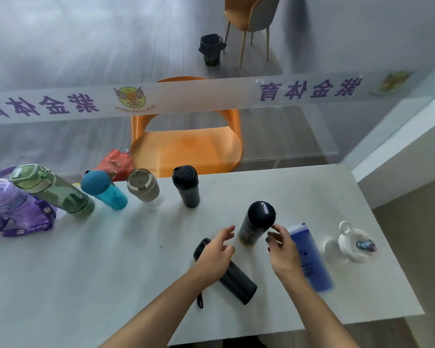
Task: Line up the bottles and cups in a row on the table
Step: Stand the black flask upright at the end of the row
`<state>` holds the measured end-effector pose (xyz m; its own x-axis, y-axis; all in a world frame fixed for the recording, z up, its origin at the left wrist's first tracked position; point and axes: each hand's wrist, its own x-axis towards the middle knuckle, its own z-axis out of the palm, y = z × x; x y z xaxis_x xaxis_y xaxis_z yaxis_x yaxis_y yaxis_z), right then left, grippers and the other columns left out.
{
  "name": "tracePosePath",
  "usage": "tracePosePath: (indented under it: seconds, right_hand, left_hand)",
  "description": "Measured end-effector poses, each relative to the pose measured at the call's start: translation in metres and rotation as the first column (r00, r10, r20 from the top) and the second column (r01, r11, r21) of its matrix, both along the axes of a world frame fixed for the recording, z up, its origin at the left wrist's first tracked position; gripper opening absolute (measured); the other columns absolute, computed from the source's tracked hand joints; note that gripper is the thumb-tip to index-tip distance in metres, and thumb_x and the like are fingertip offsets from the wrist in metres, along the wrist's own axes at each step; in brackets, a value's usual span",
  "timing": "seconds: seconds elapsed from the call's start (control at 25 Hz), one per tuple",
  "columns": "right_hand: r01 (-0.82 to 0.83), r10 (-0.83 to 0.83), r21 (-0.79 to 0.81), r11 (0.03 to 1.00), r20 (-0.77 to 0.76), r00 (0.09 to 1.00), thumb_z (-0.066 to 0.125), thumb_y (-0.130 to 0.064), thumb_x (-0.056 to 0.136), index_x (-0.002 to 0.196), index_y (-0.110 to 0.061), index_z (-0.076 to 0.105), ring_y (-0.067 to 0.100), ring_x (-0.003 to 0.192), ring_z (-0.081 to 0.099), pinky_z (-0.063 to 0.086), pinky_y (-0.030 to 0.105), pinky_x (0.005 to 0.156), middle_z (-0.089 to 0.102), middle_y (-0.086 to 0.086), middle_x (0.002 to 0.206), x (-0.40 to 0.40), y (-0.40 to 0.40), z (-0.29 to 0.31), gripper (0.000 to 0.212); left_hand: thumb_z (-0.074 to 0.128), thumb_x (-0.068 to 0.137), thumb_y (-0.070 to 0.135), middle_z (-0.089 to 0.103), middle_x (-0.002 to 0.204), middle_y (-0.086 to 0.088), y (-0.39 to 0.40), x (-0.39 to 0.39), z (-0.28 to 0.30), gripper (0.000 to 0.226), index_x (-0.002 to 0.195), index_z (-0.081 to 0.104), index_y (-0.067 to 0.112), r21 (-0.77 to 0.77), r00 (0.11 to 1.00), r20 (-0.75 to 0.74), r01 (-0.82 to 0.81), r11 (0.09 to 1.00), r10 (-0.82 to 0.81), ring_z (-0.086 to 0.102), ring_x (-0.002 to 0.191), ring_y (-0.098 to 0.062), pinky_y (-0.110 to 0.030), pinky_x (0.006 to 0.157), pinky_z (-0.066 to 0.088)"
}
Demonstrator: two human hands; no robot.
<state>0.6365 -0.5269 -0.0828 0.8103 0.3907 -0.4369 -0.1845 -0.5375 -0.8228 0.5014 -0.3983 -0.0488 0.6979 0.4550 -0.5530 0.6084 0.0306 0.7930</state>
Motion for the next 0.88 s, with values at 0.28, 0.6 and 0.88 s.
tracePosePath:
  seconds: [0.28,0.6,0.88]
  right_hand:
    - [-0.204,0.212,0.084,0.975,-0.089,0.973,0.055,-0.018,0.1,0.125,-0.032,0.058,-0.004,0.108,0.063,0.046,0.011,0.077,0.067,-0.013,0.118,0.031,0.003,-0.009,0.029]
    - [-0.306,0.311,0.081,0.949,-0.064,0.948,0.052,-0.024,0.101,0.134,-0.027,0.057,0.016,0.116,0.061,0.051,0.039,0.1,0.064,-0.004,0.125,0.081,0.082,-0.005,0.033]
    - [-0.306,0.314,0.113,0.945,-0.059,0.947,0.055,-0.028,0.099,0.132,-0.03,0.058,0.021,0.113,0.064,0.053,0.042,0.097,0.068,0.002,0.125,0.104,0.121,-0.001,0.033]
  left_hand:
    - [0.038,0.096,0.017,0.047,0.143,0.019,-0.029,0.043,-0.005,0.06,0.144,0.029,0.052,-0.061,0.988,0.018,-0.155,0.986,0.156,0.056,0.111,0.007,-0.034,0.093,0.053]
    - [0.038,0.098,0.012,0.046,0.144,0.011,0.025,0.084,0.0,0.062,0.152,0.023,0.039,-0.036,0.967,0.051,-0.249,0.968,0.25,0.055,0.107,-0.001,-0.02,0.081,0.05]
    - [0.039,0.096,0.011,0.042,0.153,0.006,0.062,0.106,-0.007,0.064,0.153,0.023,0.035,-0.012,0.961,0.063,-0.27,0.963,0.27,0.053,0.128,-0.016,-0.029,0.095,0.046]
